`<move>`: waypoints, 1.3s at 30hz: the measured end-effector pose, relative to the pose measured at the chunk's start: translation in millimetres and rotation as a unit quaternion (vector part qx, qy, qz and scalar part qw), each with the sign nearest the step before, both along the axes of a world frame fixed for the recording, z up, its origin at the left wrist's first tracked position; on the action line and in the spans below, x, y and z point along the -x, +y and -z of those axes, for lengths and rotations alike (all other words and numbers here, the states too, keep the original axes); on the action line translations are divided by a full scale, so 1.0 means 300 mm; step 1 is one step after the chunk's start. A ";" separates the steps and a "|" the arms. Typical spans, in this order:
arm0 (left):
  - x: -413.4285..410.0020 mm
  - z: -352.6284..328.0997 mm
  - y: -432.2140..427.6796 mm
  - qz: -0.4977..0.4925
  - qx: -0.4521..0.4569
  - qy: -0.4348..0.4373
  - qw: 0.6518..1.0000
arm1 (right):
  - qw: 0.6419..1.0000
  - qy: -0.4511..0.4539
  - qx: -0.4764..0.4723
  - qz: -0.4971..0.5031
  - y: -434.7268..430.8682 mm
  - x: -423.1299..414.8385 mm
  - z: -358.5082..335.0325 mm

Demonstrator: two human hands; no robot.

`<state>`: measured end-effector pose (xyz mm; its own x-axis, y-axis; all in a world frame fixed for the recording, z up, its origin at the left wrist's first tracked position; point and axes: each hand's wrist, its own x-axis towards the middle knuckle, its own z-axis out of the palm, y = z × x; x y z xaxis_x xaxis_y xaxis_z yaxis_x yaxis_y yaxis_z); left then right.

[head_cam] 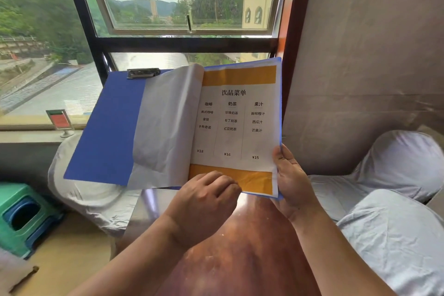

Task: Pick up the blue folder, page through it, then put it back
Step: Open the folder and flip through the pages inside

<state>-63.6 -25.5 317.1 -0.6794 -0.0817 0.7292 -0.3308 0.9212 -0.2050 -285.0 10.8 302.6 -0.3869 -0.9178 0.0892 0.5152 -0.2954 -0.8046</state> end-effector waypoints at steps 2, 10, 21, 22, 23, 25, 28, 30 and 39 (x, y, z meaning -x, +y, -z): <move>-0.002 -0.005 -0.001 -0.006 -0.011 0.000 1.000 | 1.000 0.005 0.002 0.002 0.007 -0.001 -0.012; -0.013 -0.041 -0.029 -0.024 -0.135 0.014 0.990 | 0.998 0.055 -0.012 0.006 0.027 0.026 -0.034; -0.035 -0.067 -0.035 -0.064 -0.170 -0.058 0.982 | 0.999 0.040 -0.018 0.000 0.054 -0.009 -0.066; -0.035 -0.064 -0.033 -0.064 -0.169 -0.061 0.982 | 0.999 0.042 -0.015 -0.002 0.057 -0.009 -0.067; -0.036 -0.061 -0.031 -0.065 -0.168 -0.062 0.982 | 0.999 0.042 -0.015 -0.002 0.061 -0.009 -0.068; -0.038 -0.061 -0.025 -0.065 -0.167 -0.058 0.982 | 0.999 0.047 -0.020 -0.003 0.066 -0.007 -0.065; -0.038 -0.072 -0.020 -0.060 -0.149 -0.055 0.985 | 0.998 0.049 -0.025 -0.005 0.070 -0.009 -0.060; -0.039 -0.076 -0.017 -0.050 -0.125 -0.052 0.990 | 0.999 0.043 -0.022 0.000 0.068 -0.012 -0.061; -0.055 -0.050 -0.018 -0.012 -0.066 -0.025 0.997 | 0.999 0.037 -0.023 0.009 0.068 0.008 -0.046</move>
